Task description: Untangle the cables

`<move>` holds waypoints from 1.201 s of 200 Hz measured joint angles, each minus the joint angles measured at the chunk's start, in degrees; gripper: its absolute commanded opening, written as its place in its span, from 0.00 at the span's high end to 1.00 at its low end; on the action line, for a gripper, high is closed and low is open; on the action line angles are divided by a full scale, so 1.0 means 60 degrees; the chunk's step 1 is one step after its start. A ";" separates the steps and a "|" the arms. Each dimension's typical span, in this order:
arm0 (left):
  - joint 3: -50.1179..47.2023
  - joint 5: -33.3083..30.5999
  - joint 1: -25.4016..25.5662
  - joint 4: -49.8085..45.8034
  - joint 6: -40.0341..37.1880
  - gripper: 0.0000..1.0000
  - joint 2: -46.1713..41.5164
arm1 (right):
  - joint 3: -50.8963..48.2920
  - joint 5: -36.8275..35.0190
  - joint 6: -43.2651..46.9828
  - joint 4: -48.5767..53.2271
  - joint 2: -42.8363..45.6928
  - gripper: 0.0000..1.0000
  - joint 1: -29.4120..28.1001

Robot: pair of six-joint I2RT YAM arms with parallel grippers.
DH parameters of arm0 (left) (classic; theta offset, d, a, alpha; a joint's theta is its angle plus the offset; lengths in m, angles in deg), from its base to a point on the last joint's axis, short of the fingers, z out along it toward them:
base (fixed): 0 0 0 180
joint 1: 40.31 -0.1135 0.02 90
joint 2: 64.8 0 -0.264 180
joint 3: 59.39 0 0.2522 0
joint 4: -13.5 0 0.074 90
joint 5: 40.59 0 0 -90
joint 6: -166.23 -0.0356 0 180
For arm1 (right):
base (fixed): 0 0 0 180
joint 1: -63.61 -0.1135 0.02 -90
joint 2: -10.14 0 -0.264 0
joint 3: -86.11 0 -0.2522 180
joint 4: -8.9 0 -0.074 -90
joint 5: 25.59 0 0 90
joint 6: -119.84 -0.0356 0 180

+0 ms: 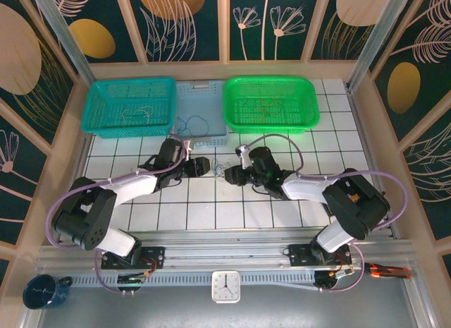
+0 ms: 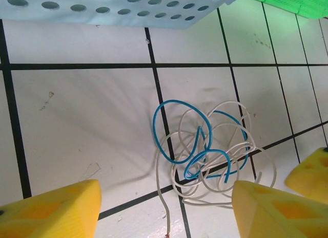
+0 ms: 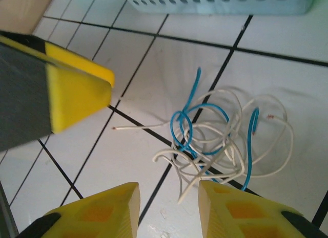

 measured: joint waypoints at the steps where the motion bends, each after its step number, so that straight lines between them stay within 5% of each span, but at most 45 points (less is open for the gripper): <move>1: 0.0000 -0.0004 0.0015 -0.0015 -0.0004 0.37 0.0000 | 0.0004 -0.0007 0.0004 0.0004 0.0007 0.61 -0.0004; 73: 0.0375 -0.0382 0.0627 -0.0528 -0.0255 0.56 0.0357 | 0.0120 -0.0586 0.0058 0.0291 0.0313 0.54 0.0062; 170: 0.0739 -0.0936 0.0801 -0.0903 -0.0382 0.62 0.1045 | 0.0084 -0.0816 0.0051 0.0404 0.0532 0.51 0.0106; 240: 0.0969 -0.1049 0.0885 -0.0922 -0.0484 0.78 0.1410 | -0.0007 -0.0871 -0.0011 0.0408 0.0561 0.51 0.0138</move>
